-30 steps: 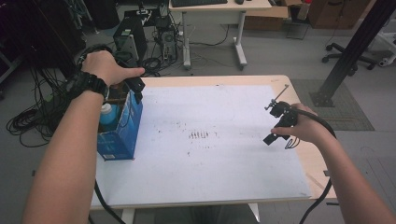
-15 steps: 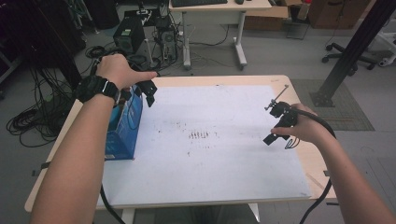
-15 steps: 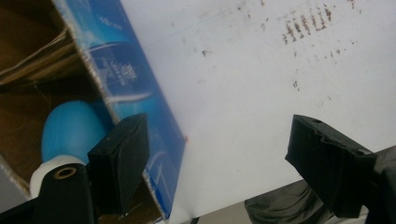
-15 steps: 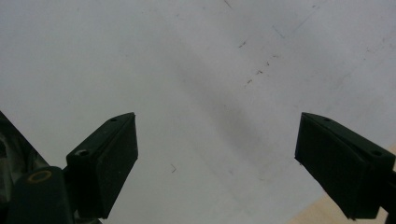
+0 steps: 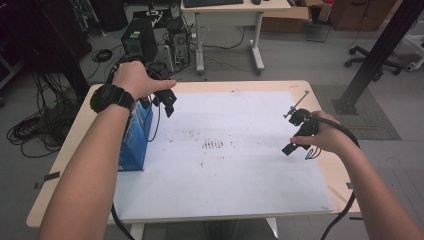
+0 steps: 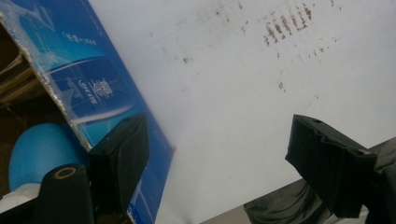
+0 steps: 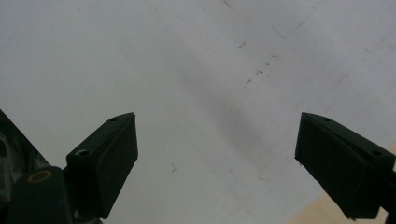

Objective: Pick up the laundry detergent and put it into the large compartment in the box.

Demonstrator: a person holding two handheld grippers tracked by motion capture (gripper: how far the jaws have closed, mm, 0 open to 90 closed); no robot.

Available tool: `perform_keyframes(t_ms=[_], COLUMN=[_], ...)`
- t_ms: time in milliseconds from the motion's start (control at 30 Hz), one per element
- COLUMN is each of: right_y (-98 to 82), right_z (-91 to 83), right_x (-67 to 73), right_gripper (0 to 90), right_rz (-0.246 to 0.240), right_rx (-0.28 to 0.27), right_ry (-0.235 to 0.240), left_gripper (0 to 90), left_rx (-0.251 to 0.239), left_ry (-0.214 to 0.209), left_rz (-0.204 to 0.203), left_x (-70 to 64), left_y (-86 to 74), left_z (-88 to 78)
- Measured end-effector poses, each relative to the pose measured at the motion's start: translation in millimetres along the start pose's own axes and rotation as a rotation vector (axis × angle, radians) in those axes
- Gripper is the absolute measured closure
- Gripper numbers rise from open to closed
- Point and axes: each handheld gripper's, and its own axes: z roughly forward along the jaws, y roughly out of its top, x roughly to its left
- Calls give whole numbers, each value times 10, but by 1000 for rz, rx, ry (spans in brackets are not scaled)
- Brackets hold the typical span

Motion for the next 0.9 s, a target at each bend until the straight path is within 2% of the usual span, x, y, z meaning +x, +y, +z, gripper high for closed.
perform_keyframes(t_ms=[133, 267, 467, 900], right_y=[-6, -14, -18, -11], right_z=[-3, -1, -2, 14], right_x=[0, -5, -5, -4], right_gripper=[131, 131, 131, 131], right_rz=[3, 5, 3, 3], right_rx=[0, 1, 0, 7], right_ry=[1, 0, 1, 1], left_gripper=[215, 215, 215, 214], left_rx=[4, -1, 8, 19], left_ry=[-3, -30, -25, -48], left_rz=[4, 6, 17, 44], left_x=[-31, -49, -65, -147], left_y=[12, 15, 21, 45], left_z=[21, 60, 133, 264])
